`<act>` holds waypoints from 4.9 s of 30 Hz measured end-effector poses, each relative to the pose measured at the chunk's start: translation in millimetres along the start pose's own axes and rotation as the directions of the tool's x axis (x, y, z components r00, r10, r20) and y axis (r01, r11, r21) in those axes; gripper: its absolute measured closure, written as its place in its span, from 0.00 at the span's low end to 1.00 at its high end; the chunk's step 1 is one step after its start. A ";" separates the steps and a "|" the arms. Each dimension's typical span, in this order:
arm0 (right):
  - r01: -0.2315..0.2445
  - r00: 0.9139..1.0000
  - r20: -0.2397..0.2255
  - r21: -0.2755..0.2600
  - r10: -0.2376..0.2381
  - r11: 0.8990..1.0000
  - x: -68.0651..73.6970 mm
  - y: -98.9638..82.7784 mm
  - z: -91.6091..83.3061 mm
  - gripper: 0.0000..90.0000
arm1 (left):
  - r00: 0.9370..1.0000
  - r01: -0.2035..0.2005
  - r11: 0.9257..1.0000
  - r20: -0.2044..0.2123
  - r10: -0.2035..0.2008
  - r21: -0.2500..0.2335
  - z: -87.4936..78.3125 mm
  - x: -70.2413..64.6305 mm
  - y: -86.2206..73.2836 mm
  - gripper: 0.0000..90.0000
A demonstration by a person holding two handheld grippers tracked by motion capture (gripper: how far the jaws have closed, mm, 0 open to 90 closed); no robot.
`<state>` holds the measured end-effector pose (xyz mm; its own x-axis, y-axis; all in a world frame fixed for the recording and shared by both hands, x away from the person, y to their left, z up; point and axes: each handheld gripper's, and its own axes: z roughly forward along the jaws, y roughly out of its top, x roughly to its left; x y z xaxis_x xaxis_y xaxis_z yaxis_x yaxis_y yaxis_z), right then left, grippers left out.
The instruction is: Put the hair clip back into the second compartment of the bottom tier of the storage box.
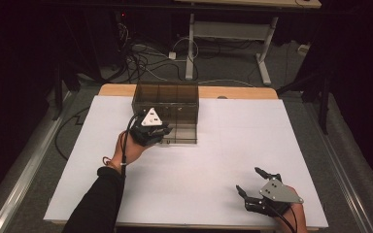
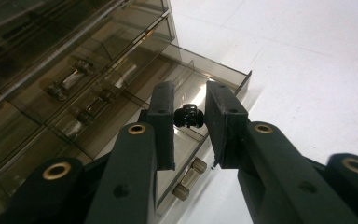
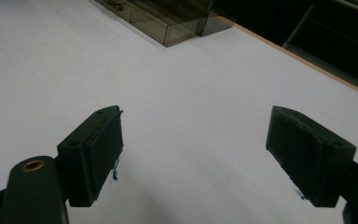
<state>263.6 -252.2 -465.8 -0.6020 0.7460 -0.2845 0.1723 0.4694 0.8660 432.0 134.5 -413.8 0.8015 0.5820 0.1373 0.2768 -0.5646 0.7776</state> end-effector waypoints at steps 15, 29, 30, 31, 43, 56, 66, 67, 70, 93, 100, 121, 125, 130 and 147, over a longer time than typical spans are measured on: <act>0.007 1.000 -0.001 0.004 -0.007 1.000 0.9 -0.2 0.8 0.21 | 1.000 0.027 0.999 -0.015 -0.026 0.034 20.9 8.4 -6.4 0.79; 0.007 1.000 -0.002 0.006 -0.007 1.000 0.9 -0.4 1.1 0.21 | 0.999 0.037 0.998 -0.014 -0.036 0.041 25.0 11.1 -9.2 0.79; 0.007 1.000 -0.002 0.006 -0.007 1.000 0.9 -0.4 1.1 0.21 | 0.999 0.037 0.999 -0.014 -0.036 0.040 25.0 11.2 -9.2 0.79; 0.007 1.000 -0.003 0.006 -0.007 1.000 0.8 -0.5 1.2 0.21 | 0.999 0.037 0.998 -0.016 -0.037 0.041 25.0 11.2 -9.3 0.79; 0.006 1.000 -0.003 0.006 -0.006 1.000 1.0 -0.5 1.2 0.21 | 0.999 0.045 0.999 -0.017 -0.045 0.023 22.7 11.2 -9.5 0.77; 0.009 1.000 -0.005 0.011 -0.009 1.000 3.1 -0.4 1.8 0.21 | 0.997 0.060 0.996 -0.037 -0.062 -0.065 10.5 7.1 -14.4 0.73; 0.017 1.000 -0.011 0.009 -0.016 1.000 4.3 -0.4 1.5 0.21 | 0.993 0.017 0.994 -0.114 -0.030 -0.110 7.0 -5.4 -16.2 0.58; 0.016 1.000 -0.012 0.008 -0.016 1.000 4.4 -0.3 1.3 0.21 | 0.992 0.017 0.993 -0.124 -0.032 -0.113 7.1 -6.7 -15.6 0.56; 0.017 1.000 -0.012 0.005 -0.017 1.000 4.2 -0.2 0.8 0.21 | 0.991 0.024 0.989 -0.127 -0.043 -0.143 4.6 -7.7 -14.5 0.49; 0.020 1.000 -0.013 0.004 -0.020 1.000 4.6 0.3 0.3 0.21 | 0.999 0.003 0.969 -0.039 -0.012 -0.246 -9.6 -20.3 -8.4 0.17; 0.016 1.000 -0.003 0.001 -0.016 1.000 5.1 1.1 0.4 0.20 | 0.999 -0.038 0.964 -0.036 0.029 -0.263 -18.3 -30.6 -3.7 0.19; -0.027 0.999 0.042 0.004 0.027 1.000 -0.5 0.9 1.7 0.17 | 0.993 -0.115 0.955 -0.045 0.107 -0.273 -29.1 -53.9 0.3 0.19; -0.021 0.999 0.035 0.004 0.021 1.000 0.0 0.9 1.7 0.17 | 0.992 -0.125 0.954 -0.045 0.117 -0.272 -32.3 -58.1 0.6 0.19; -0.018 0.999 0.030 0.003 0.018 1.000 0.5 1.2 2.0 0.17 | 0.989 -0.145 0.949 -0.046 0.138 -0.278 -35.9 -63.7 -0.1 0.19; -0.002 0.999 0.032 -0.011 0.003 1.000 1.6 2.2 0.7 0.18 | 0.986 -0.166 0.943 -0.042 0.161 -0.289 -48.3 -71.1 -3.4 0.18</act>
<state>263.6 -249.7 -464.7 -0.5764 0.7620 -0.2951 0.1654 0.4625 0.8711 348.4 123.3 -396.6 0.8128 0.5073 0.2864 -0.0259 -0.4597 0.8877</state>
